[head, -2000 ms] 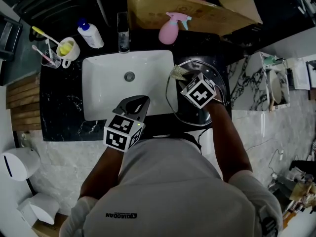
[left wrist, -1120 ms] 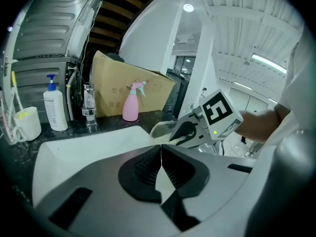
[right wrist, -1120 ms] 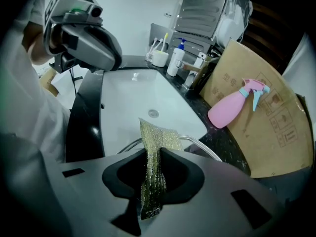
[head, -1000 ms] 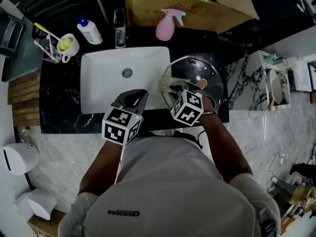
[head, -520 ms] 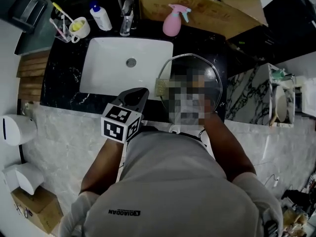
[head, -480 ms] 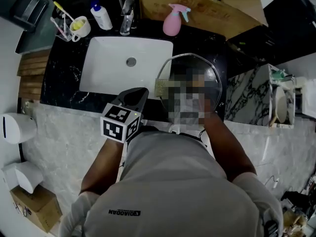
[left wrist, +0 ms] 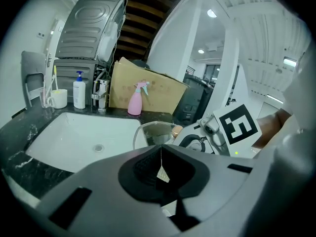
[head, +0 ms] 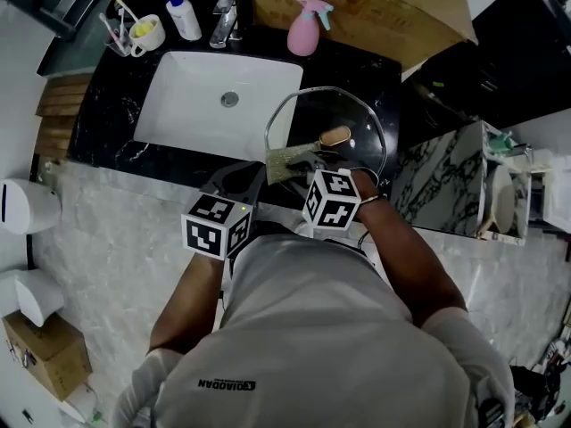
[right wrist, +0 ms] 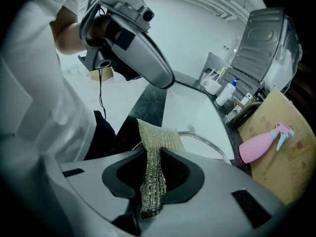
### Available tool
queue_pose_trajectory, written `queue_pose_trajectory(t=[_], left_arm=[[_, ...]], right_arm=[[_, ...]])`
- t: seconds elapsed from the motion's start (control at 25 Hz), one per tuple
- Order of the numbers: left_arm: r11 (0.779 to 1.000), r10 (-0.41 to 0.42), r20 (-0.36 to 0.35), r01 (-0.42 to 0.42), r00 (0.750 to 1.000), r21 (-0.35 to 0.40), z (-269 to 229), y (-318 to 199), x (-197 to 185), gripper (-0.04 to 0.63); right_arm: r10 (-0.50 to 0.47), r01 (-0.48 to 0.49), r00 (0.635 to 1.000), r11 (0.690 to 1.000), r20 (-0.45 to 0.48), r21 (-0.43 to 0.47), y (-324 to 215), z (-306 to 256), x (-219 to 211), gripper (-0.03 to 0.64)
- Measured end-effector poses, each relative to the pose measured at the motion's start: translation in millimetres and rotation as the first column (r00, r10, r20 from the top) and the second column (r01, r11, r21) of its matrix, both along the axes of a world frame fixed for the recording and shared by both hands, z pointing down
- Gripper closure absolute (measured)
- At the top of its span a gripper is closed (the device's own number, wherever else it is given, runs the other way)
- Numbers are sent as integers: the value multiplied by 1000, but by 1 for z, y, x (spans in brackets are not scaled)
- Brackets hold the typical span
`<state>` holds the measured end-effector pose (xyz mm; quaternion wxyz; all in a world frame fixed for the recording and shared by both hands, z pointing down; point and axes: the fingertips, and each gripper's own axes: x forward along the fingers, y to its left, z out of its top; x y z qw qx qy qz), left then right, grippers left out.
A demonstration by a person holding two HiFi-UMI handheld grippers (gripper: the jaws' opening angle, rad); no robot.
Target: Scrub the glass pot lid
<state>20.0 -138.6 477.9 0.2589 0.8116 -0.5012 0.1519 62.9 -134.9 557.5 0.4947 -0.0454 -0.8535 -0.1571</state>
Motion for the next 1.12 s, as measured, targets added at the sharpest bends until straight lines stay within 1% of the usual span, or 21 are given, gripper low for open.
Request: queue_pose_trajectory(t=[0.24, 0.52, 0.64, 0.88, 1.0, 1.12], left_arm=[[999, -41, 10, 41, 999, 13, -4, 15, 18, 580], [998, -68, 26, 68, 997, 3, -1, 32, 31, 580], [998, -68, 33, 68, 997, 4, -2, 35, 39, 580], [999, -43, 44, 43, 998, -5, 1, 38, 58, 580], [1000, -24, 45, 24, 999, -10, 2, 37, 69, 580], [1000, -7, 50, 8, 999, -15, 2, 35, 77, 580]], right_arm=[[-109, 109, 994, 994, 23, -2, 22, 2, 18, 517], [-187, 187, 982, 982, 37, 15, 39, 4, 42, 517], [-205, 204, 978, 979, 40, 17, 44, 4, 53, 517], [-171, 171, 983, 985, 67, 2, 50, 4, 70, 517], [-132, 135, 987, 991, 88, -24, 53, 4, 78, 517], [-74, 81, 991, 995, 112, -57, 54, 2, 86, 517]])
